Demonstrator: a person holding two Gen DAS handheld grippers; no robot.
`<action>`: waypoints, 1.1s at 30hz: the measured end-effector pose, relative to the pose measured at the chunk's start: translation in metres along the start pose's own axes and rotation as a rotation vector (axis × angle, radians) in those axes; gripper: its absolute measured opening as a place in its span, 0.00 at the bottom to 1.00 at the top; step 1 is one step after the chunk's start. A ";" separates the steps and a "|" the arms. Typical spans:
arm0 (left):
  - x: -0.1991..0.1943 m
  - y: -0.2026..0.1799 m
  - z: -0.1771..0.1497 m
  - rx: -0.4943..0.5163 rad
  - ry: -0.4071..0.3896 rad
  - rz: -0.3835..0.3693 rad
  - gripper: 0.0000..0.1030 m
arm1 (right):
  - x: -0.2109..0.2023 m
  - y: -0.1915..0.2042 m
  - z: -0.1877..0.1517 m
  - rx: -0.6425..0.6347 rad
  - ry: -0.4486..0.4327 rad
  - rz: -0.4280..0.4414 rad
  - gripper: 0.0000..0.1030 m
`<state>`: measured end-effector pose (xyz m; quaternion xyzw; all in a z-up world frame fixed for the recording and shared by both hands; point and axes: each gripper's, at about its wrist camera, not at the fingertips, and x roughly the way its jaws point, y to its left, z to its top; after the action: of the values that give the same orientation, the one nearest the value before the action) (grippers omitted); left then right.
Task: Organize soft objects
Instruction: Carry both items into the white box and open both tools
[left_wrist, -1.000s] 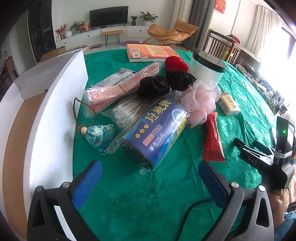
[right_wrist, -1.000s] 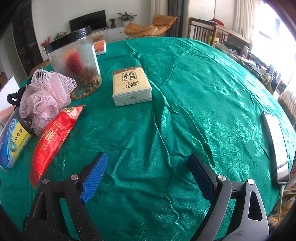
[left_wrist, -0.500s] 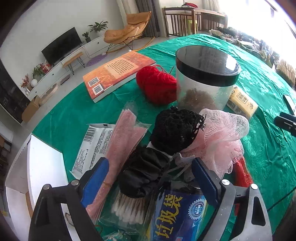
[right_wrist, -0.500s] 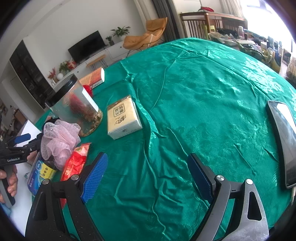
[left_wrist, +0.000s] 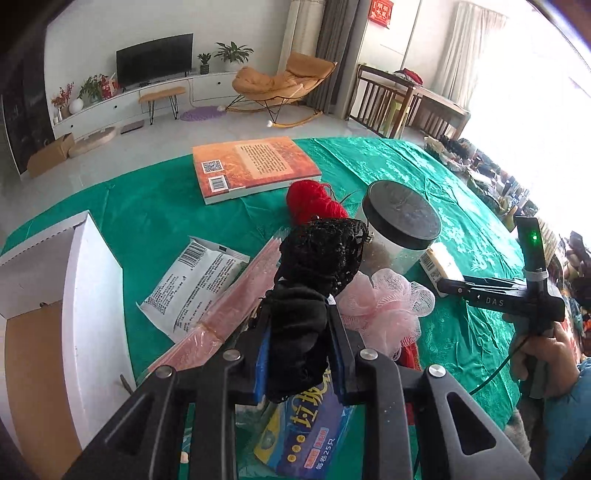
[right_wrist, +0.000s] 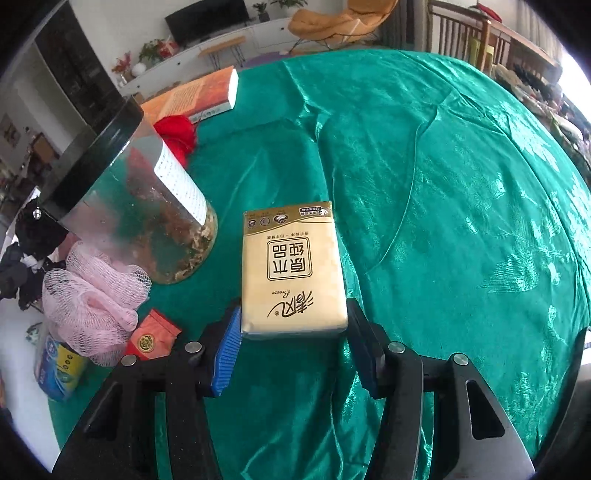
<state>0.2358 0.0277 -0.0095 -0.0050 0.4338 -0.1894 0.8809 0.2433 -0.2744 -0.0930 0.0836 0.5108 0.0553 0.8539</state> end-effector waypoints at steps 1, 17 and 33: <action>-0.011 0.002 -0.001 -0.005 -0.017 -0.004 0.25 | -0.007 -0.003 0.000 0.014 -0.017 0.010 0.54; -0.206 0.122 -0.108 -0.213 -0.160 0.238 0.25 | -0.173 0.135 -0.003 -0.198 -0.263 0.223 0.54; -0.263 0.187 -0.248 -0.607 -0.232 0.456 1.00 | -0.128 0.375 -0.140 -0.525 0.029 0.644 0.75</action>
<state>-0.0381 0.3288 0.0037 -0.1902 0.3577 0.1498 0.9019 0.0565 0.0823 0.0270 0.0178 0.4391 0.4492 0.7779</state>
